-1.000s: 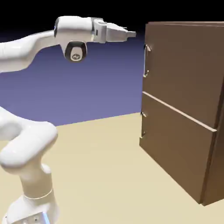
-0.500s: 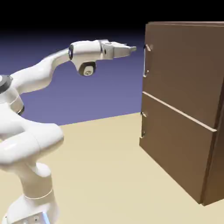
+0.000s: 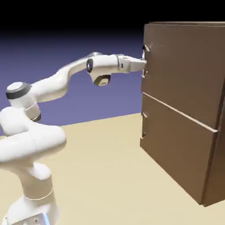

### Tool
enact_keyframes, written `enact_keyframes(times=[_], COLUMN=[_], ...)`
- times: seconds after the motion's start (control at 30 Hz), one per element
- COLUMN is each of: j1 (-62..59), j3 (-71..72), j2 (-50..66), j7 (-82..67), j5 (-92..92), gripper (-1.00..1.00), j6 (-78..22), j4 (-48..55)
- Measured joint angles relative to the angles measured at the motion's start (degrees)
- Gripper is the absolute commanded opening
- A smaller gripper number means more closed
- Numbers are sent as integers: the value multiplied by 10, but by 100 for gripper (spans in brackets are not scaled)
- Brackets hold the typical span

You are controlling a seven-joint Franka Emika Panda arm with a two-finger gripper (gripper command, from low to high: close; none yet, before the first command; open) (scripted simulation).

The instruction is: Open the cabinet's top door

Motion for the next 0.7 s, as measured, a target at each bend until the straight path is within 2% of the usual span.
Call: enact_keyframes(times=[0.37, 0.7], j1=[176, 321], j3=[-92, -258], j2=[-37, -67], j7=[-143, -233], j5=[71, -15], gripper=[-100, -100], j6=[-176, -357], j4=[-228, -426])
